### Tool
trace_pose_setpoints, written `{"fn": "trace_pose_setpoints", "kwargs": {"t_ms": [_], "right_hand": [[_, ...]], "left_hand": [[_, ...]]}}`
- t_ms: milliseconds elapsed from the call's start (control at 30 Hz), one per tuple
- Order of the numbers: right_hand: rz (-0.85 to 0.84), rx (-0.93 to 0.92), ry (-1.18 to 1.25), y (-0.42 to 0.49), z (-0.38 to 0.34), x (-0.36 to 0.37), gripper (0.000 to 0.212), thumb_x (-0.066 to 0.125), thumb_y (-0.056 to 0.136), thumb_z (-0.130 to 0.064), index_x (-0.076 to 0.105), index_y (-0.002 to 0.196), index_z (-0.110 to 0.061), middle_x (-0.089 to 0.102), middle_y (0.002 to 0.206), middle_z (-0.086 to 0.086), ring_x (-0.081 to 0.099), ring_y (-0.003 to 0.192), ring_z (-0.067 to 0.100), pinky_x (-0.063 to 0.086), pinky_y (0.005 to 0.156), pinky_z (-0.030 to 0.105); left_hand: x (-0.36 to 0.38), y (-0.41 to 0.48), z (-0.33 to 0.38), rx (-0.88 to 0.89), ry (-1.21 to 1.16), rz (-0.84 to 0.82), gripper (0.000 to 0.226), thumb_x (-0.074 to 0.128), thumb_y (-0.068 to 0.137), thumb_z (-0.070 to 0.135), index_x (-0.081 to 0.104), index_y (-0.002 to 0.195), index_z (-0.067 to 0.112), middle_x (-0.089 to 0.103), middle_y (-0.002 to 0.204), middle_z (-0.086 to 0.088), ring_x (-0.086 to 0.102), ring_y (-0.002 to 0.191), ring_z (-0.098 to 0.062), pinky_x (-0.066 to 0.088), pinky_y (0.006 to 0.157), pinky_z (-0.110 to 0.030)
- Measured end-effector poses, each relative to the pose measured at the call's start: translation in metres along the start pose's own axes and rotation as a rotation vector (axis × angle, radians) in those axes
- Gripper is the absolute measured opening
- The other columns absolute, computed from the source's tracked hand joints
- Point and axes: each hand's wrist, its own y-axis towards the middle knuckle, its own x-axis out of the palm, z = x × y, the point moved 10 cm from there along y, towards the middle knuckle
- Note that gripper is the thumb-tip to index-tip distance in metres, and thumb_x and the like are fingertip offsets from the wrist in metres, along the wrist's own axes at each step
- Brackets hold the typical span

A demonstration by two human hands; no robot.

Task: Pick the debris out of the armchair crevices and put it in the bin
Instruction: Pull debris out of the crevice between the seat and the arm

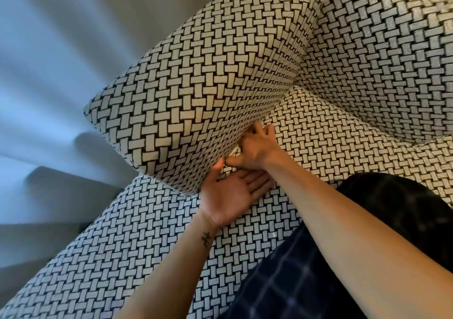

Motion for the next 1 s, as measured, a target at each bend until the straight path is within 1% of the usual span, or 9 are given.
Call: {"fn": "trace_pose_setpoints", "kwargs": {"t_ms": [133, 233, 367, 467, 600, 767, 833, 933, 1000], "right_hand": [[-0.016, 0.003, 0.16, -0.003, 0.005, 0.0, 0.065, 0.05, 0.086, -0.075, 0.065, 0.131, -0.03, 0.047, 0.147, -0.003, 0.014, 0.144, 0.026, 0.009, 0.113, 0.046], [-0.019, 0.031, 0.306, -0.002, 0.014, 0.004, 0.066, 0.057, 0.082, -0.075, 0.066, 0.13, -0.031, 0.047, 0.143, -0.004, 0.015, 0.139, 0.024, 0.01, 0.109, 0.04], [-0.058, 0.08, 0.213, -0.001, 0.008, 0.004, 0.064, 0.055, 0.083, -0.077, 0.066, 0.128, -0.033, 0.043, 0.142, -0.004, 0.015, 0.139, 0.025, 0.015, 0.11, 0.043], [-0.037, 0.081, 0.236, 0.0, 0.005, 0.004, 0.06, 0.056, 0.081, -0.079, 0.073, 0.113, -0.031, 0.051, 0.137, -0.006, 0.017, 0.141, 0.024, 0.014, 0.109, 0.045], [0.153, 0.058, 0.492, -0.01, 0.013, -0.004, 0.028, 0.068, 0.085, -0.06, 0.078, 0.089, -0.034, 0.062, 0.115, -0.009, 0.025, 0.139, 0.02, 0.012, 0.107, 0.042], [0.23, 0.027, 0.653, -0.026, 0.015, -0.004, 0.024, 0.073, 0.084, -0.055, 0.078, 0.098, -0.036, 0.063, 0.129, -0.014, 0.025, 0.147, 0.012, 0.006, 0.111, 0.034], [0.169, 0.01, 0.688, -0.035, 0.014, -0.005, 0.024, 0.075, 0.084, -0.053, 0.077, 0.101, -0.036, 0.056, 0.142, -0.013, 0.018, 0.151, 0.011, 0.003, 0.116, 0.034], [0.016, -0.023, 0.733, -0.055, 0.008, -0.002, 0.025, 0.078, 0.084, -0.044, 0.073, 0.108, -0.042, 0.037, 0.159, -0.015, 0.003, 0.155, 0.011, -0.001, 0.125, 0.047], [-0.086, -0.047, 0.708, -0.066, 0.002, 0.003, 0.032, 0.08, 0.082, -0.04, 0.07, 0.112, -0.048, 0.028, 0.163, -0.02, -0.004, 0.155, 0.009, -0.004, 0.125, 0.052]], "left_hand": [[-0.004, -0.004, 0.006, 0.061, 0.0, 0.041, 0.082, 0.039, 0.1, 0.055, 0.037, 0.148, -0.012, 0.029, 0.159, -0.032, 0.024, 0.15, -0.045, 0.004, 0.127, -0.053], [-0.014, -0.008, 0.01, 0.094, -0.005, 0.102, 0.078, 0.041, 0.1, 0.05, 0.034, 0.149, -0.011, 0.029, 0.159, -0.032, 0.024, 0.15, -0.046, 0.008, 0.126, -0.055], [-0.014, -0.009, 0.01, 0.074, -0.029, 0.095, 0.079, 0.038, 0.101, 0.05, 0.033, 0.149, -0.013, 0.03, 0.158, -0.033, 0.024, 0.149, -0.047, 0.007, 0.126, -0.056], [-0.005, -0.004, 0.008, 0.031, -0.016, 0.084, 0.079, 0.041, 0.1, 0.049, 0.036, 0.148, -0.013, 0.03, 0.158, -0.033, 0.02, 0.151, -0.045, 0.004, 0.126, -0.055], [0.0, -0.003, 0.006, -0.013, -0.012, 0.065, 0.079, 0.039, 0.102, 0.05, 0.023, 0.156, -0.006, 0.026, 0.161, -0.031, 0.018, 0.152, -0.044, 0.0, 0.127, -0.053], [0.002, -0.002, 0.005, -0.008, -0.001, 0.028, 0.079, 0.036, 0.102, 0.052, 0.024, 0.154, -0.006, 0.028, 0.16, -0.03, 0.018, 0.153, -0.042, -0.002, 0.127, -0.052], [0.003, -0.001, 0.006, -0.001, -0.011, 0.021, 0.078, 0.035, 0.102, 0.053, 0.024, 0.156, -0.002, 0.027, 0.161, -0.028, 0.021, 0.153, -0.041, 0.0, 0.127, -0.052], [0.003, -0.003, 0.005, 0.006, -0.041, 0.043, 0.075, 0.037, 0.102, 0.053, 0.027, 0.157, 0.004, 0.028, 0.162, -0.025, 0.026, 0.151, -0.039, 0.008, 0.127, -0.05], [-0.001, -0.006, 0.005, 0.021, -0.034, 0.085, 0.074, 0.041, 0.1, 0.05, 0.03, 0.156, 0.003, 0.036, 0.159, -0.019, 0.03, 0.15, -0.032, 0.011, 0.127, -0.043]]}}
